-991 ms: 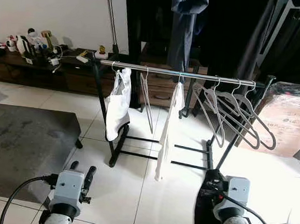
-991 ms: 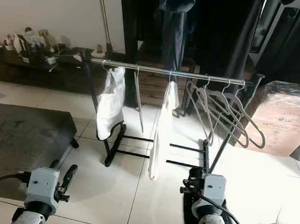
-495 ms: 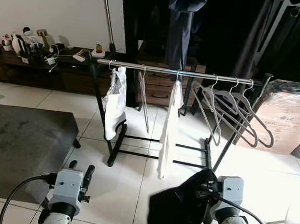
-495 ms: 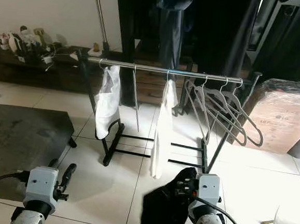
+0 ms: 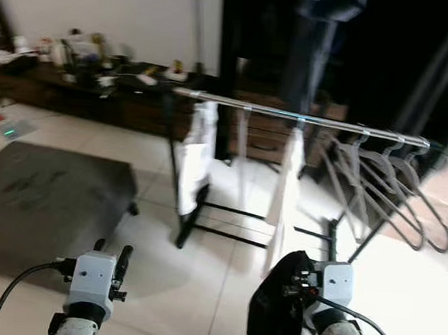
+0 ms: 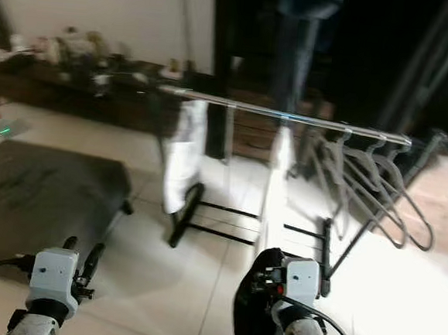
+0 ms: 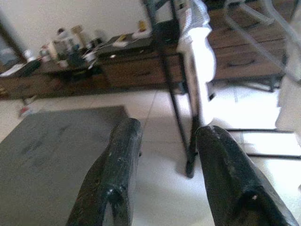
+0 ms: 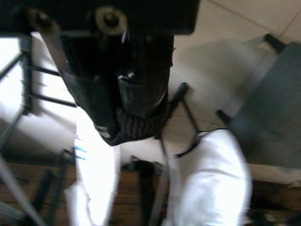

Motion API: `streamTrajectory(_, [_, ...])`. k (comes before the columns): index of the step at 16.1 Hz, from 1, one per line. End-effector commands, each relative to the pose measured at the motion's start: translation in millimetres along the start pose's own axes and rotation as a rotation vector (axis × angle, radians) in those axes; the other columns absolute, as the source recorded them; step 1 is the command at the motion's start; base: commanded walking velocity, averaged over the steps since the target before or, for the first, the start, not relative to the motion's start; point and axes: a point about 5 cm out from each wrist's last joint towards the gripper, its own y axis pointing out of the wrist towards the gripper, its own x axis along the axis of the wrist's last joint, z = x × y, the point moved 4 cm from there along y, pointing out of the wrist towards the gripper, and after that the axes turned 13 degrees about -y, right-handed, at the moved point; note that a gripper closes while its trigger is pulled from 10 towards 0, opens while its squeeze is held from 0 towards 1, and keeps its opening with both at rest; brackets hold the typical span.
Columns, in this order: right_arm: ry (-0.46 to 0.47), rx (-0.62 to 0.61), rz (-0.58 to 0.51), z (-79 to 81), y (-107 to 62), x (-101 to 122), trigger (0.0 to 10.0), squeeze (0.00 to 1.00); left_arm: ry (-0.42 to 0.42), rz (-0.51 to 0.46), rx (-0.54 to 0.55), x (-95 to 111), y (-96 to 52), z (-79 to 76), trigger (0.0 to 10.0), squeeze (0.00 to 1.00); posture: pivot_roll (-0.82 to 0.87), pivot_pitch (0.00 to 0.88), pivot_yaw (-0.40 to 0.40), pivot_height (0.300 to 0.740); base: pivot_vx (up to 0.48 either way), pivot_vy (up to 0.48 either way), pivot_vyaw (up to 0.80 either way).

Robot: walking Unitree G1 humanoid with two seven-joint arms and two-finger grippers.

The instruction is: Hang hanger

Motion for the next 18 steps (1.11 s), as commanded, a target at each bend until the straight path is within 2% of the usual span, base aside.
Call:
streamTrajectory(1, [-0.001,-0.030,-0.011,-9.8,-1.5,2.6,10.0,0.00,-0.006,0.001,-0.033,1.5,0.3,-8.0,10.0,0.00,-0.03,0.074,-0.008,0.740,0.349,0.000,0.00])
streamTrajectory(10, [0.004,-0.028,0.008,-7.6,-0.8,-2.5,10.0,0.00,-0.012,0.012,-0.074,0.9,-0.4,-14.5,10.0,0.00,-0.03,0.069,-0.009,0.740,0.355,0.000,0.00])
streamTrajectory(17, [-0.006,-0.051,0.040,-9.3,0.3,-10.4,10.0,0.00,-0.030,0.046,-0.167,-1.6,1.3,-28.0,10.0,0.00,-0.02,0.061,-0.006,0.740,0.351,0.000,0.00])
streamTrajectory(18, [-0.007,-0.052,0.042,-9.5,0.4,-11.0,10.0,0.00,-0.058,0.059,-0.179,-2.8,1.9,-30.2,10.0,0.00,-0.02,0.062,-0.006,0.740,0.289,0.000,0.00])
